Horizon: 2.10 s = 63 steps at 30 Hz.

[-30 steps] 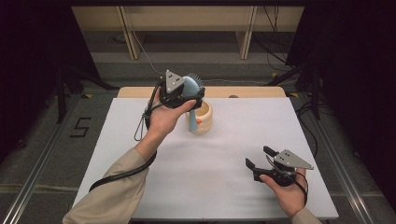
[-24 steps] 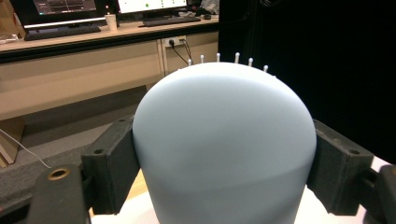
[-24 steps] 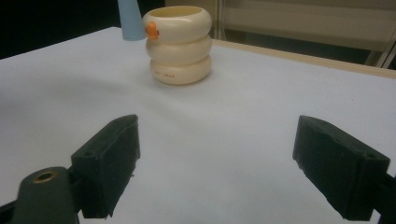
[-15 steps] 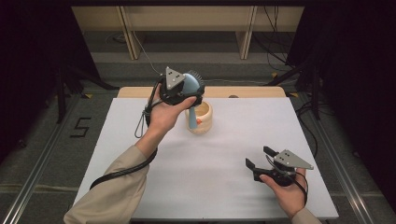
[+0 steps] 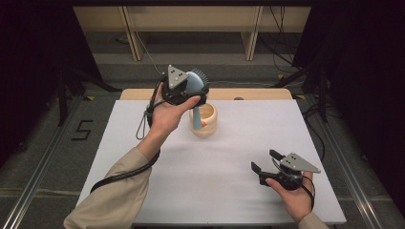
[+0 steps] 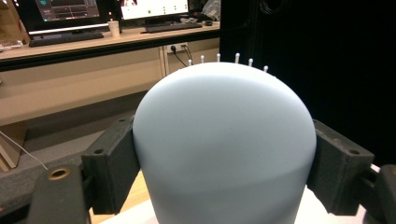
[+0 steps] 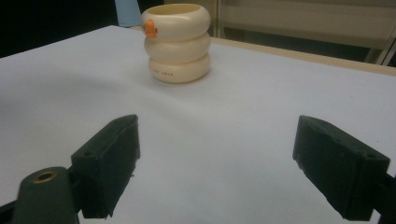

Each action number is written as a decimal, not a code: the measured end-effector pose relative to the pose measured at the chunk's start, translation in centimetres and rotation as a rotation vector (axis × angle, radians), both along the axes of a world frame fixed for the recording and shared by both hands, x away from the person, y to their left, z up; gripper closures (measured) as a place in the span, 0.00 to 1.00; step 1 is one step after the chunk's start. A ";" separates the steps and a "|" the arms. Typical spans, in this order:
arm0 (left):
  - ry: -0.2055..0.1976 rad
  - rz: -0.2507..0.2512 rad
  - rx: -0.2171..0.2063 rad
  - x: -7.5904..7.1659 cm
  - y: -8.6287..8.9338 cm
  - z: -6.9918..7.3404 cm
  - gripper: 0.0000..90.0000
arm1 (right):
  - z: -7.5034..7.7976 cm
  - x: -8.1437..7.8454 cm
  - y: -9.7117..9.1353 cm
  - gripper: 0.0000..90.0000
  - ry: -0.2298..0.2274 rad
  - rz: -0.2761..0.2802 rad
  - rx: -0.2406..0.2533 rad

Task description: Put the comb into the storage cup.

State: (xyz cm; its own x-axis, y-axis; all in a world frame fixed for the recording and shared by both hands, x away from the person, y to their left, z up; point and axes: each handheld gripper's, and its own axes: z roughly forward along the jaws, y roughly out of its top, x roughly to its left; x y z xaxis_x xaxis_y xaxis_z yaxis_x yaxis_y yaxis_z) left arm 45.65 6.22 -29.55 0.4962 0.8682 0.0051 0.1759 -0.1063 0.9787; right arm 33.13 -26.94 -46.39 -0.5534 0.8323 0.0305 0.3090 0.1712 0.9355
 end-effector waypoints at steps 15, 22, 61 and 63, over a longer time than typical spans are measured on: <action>-0.001 0.000 -0.006 0.4 -0.1 0.4 0.22 | 0.0 0.0 0.0 0.18 0.001 0.001 0.001; -0.007 0.001 -0.006 0.5 -0.1 0.7 0.22 | 0.0 0.0 0.0 0.18 0.003 0.001 -0.001; -0.016 0.012 -0.012 2.3 -0.7 1.8 0.22 | -0.2 0.1 0.1 0.18 0.012 0.003 -0.001; -0.016 0.012 -0.010 2.4 -0.8 1.8 0.22 | -0.2 0.1 0.1 0.18 0.010 0.003 0.001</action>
